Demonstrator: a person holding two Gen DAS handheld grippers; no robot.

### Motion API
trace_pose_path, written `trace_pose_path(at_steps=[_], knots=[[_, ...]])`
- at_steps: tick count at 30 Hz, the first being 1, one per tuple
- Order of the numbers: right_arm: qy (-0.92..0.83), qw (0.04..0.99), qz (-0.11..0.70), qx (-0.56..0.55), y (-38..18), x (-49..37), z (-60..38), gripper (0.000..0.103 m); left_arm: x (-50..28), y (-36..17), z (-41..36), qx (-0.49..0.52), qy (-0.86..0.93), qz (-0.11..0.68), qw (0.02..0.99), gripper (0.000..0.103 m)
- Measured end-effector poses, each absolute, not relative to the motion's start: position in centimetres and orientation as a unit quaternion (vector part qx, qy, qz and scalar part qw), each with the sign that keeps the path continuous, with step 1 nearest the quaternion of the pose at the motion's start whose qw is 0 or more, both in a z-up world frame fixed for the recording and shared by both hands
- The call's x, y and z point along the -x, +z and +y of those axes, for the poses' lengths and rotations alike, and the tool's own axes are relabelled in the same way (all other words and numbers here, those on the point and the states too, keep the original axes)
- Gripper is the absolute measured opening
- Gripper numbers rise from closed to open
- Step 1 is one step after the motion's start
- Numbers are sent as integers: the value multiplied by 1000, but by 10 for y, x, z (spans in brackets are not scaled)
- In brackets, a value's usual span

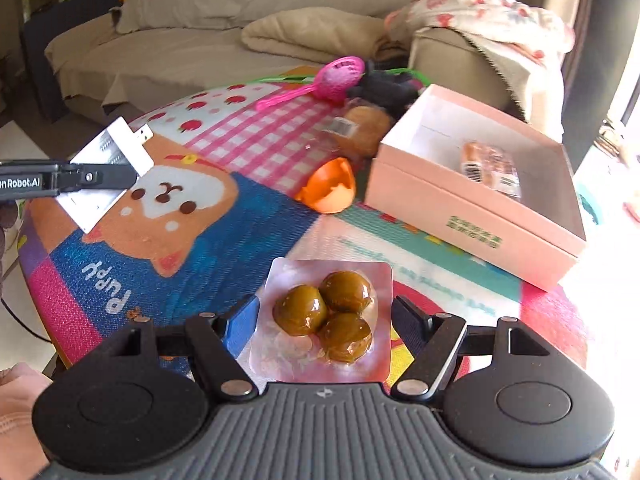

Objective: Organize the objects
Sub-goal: 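Grasp the tray of brown sweets with the right gripper and lift it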

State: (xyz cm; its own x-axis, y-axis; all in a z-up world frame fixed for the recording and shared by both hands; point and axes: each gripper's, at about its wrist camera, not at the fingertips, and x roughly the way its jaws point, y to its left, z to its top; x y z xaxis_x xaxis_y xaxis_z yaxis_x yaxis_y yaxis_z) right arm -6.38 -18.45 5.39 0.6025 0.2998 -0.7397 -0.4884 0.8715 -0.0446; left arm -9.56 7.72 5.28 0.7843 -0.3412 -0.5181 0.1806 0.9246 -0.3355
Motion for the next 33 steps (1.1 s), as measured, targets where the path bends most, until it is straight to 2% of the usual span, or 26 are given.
trace_pose_path(at_steps=[5,9,18,22,26,33], knots=[[187,924,322,82,79,82,-225,73,72,72,39,112,-187,302,928,15],[171,943,280,52,90,89,-251,73,40,106,10,95,-208,268,936,15],[124,958,260,1,76,85,-284,73,-51,154,-54,83,-247,221,940,15],[114,960,255,-5,69,86,-292,73,-87,138,-75,109,-254,237,931,19],[104,958,267,-13,62,82,-299,73,-104,100,-91,72,-232,258,935,20],[110,957,269,-17,59,79,-299,73,-77,84,-42,91,-188,260,943,20]])
